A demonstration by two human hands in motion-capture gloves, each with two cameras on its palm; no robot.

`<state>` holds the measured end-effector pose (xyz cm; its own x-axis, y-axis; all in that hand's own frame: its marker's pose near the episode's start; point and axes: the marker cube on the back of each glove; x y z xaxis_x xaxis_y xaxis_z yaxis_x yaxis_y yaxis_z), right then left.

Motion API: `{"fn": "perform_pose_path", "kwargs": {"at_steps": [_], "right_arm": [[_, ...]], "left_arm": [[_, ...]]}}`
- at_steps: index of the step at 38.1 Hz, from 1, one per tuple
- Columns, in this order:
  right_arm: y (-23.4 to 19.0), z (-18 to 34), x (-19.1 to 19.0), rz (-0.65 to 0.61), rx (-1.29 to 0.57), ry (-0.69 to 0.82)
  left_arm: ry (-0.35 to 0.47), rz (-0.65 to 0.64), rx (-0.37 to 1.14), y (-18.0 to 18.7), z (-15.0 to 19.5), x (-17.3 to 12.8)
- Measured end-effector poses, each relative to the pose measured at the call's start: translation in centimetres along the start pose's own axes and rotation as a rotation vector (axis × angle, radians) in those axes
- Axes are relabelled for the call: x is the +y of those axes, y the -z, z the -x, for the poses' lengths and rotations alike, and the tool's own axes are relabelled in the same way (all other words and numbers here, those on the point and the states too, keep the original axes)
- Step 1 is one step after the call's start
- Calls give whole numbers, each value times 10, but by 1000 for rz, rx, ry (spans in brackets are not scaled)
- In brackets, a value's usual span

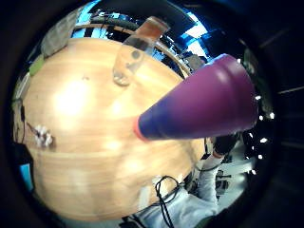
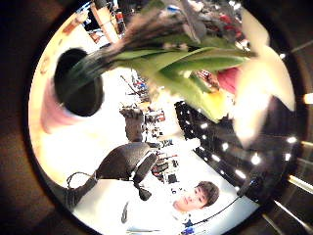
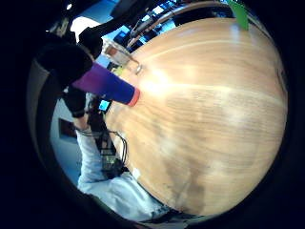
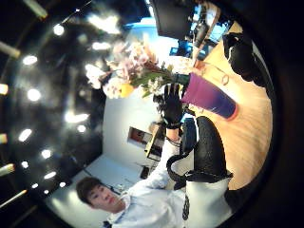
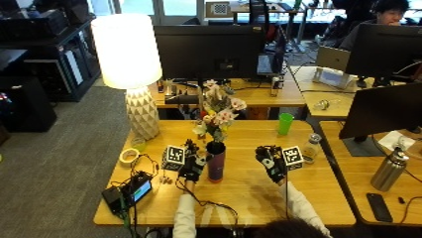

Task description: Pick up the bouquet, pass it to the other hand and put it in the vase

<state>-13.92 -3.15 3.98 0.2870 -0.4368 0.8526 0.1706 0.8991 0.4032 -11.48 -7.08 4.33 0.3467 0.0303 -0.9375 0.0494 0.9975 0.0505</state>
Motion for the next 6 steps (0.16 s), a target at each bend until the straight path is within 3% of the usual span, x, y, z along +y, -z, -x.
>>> {"fn": "perform_pose_path", "kwargs": {"at_steps": [2,6], "right_arm": [[2,-9,-4,-9,-2,3],[3,-17,-7,-11,-77,-4]], "left_arm": [[76,-42,-43,-1,6,3],[42,-99,-60,-7,42,-10]]}}
